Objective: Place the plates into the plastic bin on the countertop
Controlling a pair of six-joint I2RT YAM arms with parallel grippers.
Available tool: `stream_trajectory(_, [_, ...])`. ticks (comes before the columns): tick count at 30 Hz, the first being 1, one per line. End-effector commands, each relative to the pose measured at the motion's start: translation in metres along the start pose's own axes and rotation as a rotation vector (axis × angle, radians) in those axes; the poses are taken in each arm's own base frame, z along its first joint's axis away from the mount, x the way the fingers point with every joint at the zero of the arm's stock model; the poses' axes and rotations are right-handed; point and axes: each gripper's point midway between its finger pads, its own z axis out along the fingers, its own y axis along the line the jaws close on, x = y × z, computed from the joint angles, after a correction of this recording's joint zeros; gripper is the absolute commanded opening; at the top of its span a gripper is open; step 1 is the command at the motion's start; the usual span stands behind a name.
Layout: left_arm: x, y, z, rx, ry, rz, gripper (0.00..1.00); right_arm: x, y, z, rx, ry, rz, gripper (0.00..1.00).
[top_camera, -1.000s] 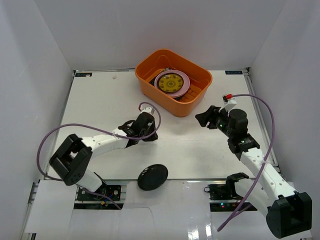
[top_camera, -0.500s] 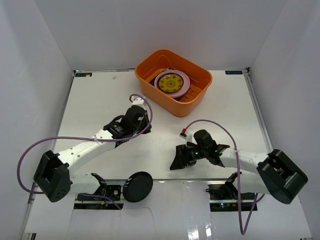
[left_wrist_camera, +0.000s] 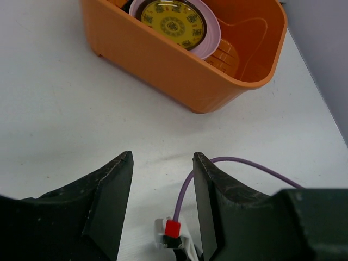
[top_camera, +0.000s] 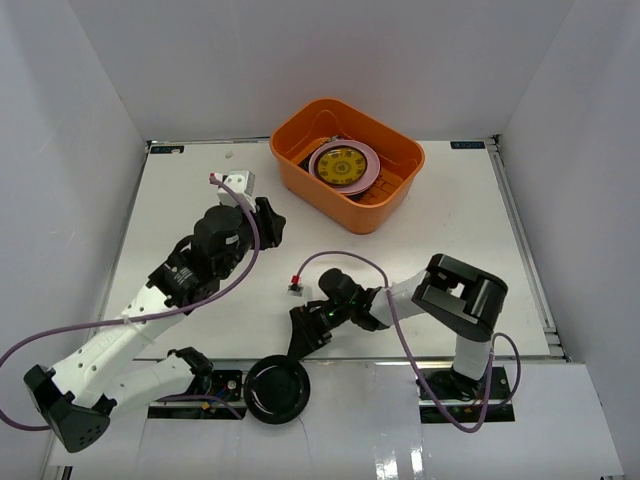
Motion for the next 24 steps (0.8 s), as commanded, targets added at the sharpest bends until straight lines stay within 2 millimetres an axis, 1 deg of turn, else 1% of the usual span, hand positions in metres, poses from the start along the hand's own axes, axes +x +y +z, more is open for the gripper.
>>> stream_trajectory(1, [-0.007, 0.018, -0.015, -0.048, -0.04, 0.038, 0.59, 0.024, -0.011, 0.023, 0.022, 0.112, 0.055, 0.82])
stream_trajectory(2, [-0.009, 0.019, -0.018, -0.052, -0.052, 0.038, 0.59, 0.027, -0.016, 0.029, 0.035, 0.136, 0.071, 0.8])
stream_trajectory(4, [-0.012, 0.022, -0.026, -0.048, -0.073, 0.035, 0.59, 0.037, -0.015, 0.037, 0.025, 0.184, 0.076, 0.76])
stream_trajectory(5, [-0.013, 0.025, -0.029, -0.054, -0.082, 0.035, 0.59, 0.04, -0.019, 0.04, 0.039, 0.203, 0.091, 0.61])
stream_trajectory(7, [-0.016, 0.028, -0.037, -0.052, -0.107, 0.033, 0.59, 0.043, -0.019, 0.042, 0.029, 0.222, 0.091, 0.41])
stream_trajectory(8, [-0.018, 0.03, -0.039, -0.058, -0.117, 0.033, 0.59, 0.039, -0.016, 0.041, 0.027, 0.212, 0.083, 0.15])
stream_trajectory(9, [-0.022, 0.03, -0.043, -0.057, -0.132, 0.034, 0.6, 0.028, -0.018, 0.037, 0.041, 0.171, 0.079, 0.08])
stream_trajectory(10, [-0.025, 0.031, -0.045, -0.06, -0.139, 0.037, 0.6, 0.02, -0.018, 0.033, 0.046, 0.139, 0.073, 0.08])
stream_trajectory(11, [-0.028, 0.031, -0.046, -0.061, -0.148, 0.037, 0.6, 0.0, -0.005, 0.025, 0.031, 0.074, 0.035, 0.08])
stream_trajectory(12, [-0.031, 0.03, -0.048, -0.059, -0.154, 0.039, 0.61, -0.013, 0.0, 0.018, 0.032, 0.015, 0.025, 0.08])
stream_trajectory(13, [-0.039, 0.028, -0.051, -0.049, -0.172, 0.039, 0.63, -0.042, 0.015, -0.001, 0.002, -0.081, -0.009, 0.08])
stream_trajectory(15, [-0.048, 0.025, -0.055, -0.039, -0.195, 0.04, 0.68, -0.077, 0.036, -0.024, -0.037, -0.198, -0.062, 0.08])
stream_trajectory(16, [-0.056, 0.023, -0.058, -0.032, -0.219, 0.034, 0.76, -0.1, 0.039, -0.043, -0.037, -0.27, -0.079, 0.08])
stream_trajectory(17, [-0.058, 0.024, -0.058, -0.033, -0.23, 0.036, 0.8, -0.118, 0.061, -0.063, -0.061, -0.337, -0.136, 0.08])
stream_trajectory(18, [-0.061, 0.023, -0.059, -0.031, -0.248, 0.029, 0.87, -0.148, 0.069, -0.088, -0.044, -0.421, -0.179, 0.08])
stream_trajectory(19, [-0.06, 0.024, -0.058, -0.029, -0.252, 0.027, 0.9, -0.164, 0.076, -0.104, -0.025, -0.469, -0.211, 0.08])
stream_trajectory(20, [-0.052, 0.027, -0.056, -0.033, -0.245, 0.032, 0.94, -0.181, 0.087, -0.126, 0.0, -0.53, -0.257, 0.08])
stream_trajectory(21, [-0.048, 0.027, -0.054, -0.03, -0.242, 0.035, 0.97, -0.209, 0.079, -0.156, 0.076, -0.628, -0.264, 0.08])
stream_trajectory(22, [-0.044, 0.028, -0.052, -0.03, -0.244, 0.036, 0.98, -0.233, 0.089, -0.18, 0.132, -0.682, -0.315, 0.08])
stream_trajectory(23, [-0.032, 0.032, -0.047, -0.041, -0.219, 0.048, 0.98, -0.25, 0.087, -0.201, 0.175, -0.737, -0.325, 0.08])
stream_trajectory(24, [-0.027, 0.033, -0.044, -0.044, -0.209, 0.052, 0.98, -0.275, 0.072, -0.239, 0.26, -0.842, -0.308, 0.08])
